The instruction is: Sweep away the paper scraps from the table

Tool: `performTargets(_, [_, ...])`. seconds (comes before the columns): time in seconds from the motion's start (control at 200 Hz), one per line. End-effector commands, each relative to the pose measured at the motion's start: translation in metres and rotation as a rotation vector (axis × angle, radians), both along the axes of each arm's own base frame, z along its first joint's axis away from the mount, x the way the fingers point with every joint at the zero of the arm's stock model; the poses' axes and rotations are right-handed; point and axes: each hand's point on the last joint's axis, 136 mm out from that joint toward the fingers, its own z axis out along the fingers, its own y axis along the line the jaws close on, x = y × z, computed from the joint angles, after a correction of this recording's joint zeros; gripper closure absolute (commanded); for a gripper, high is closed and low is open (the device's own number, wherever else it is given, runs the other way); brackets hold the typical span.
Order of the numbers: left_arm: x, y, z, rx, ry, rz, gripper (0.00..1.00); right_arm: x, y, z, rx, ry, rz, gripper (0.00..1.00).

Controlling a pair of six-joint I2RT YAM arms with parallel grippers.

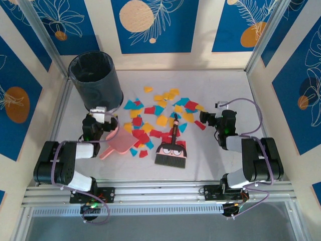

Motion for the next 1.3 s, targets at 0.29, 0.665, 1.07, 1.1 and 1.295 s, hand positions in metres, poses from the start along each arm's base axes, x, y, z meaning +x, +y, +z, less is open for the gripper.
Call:
performTargets(0.29, [-0.027, -0.014, 0.045, -0.169, 0.258, 0.047, 0.00, -0.031, 0.014, 0.047, 0.248, 0.229, -0.053, 0.01])
performTargets(0.665, [-0.074, -0.112, 0.028, -0.139, 0.637, -0.183, 0.08, -0.052, 0.068, 0.051, 0.359, 0.380, 0.129, 0.00])
performTargets(1.07, [-0.094, -0.251, -0.003, -0.077, 0.802, -0.422, 0.34, -0.055, 0.065, 0.034, 0.369, 0.442, 0.087, 0.00])
performTargets(1.1, [-0.096, -0.261, -0.004, -0.075, 0.808, -0.443, 0.36, -0.055, 0.063, 0.033, 0.364, 0.448, 0.079, 0.00])
performTargets(1.295, [-0.103, -0.306, -0.018, -0.049, 0.849, -0.513, 0.43, -0.058, 0.059, 0.029, 0.356, 0.463, 0.059, 0.01])
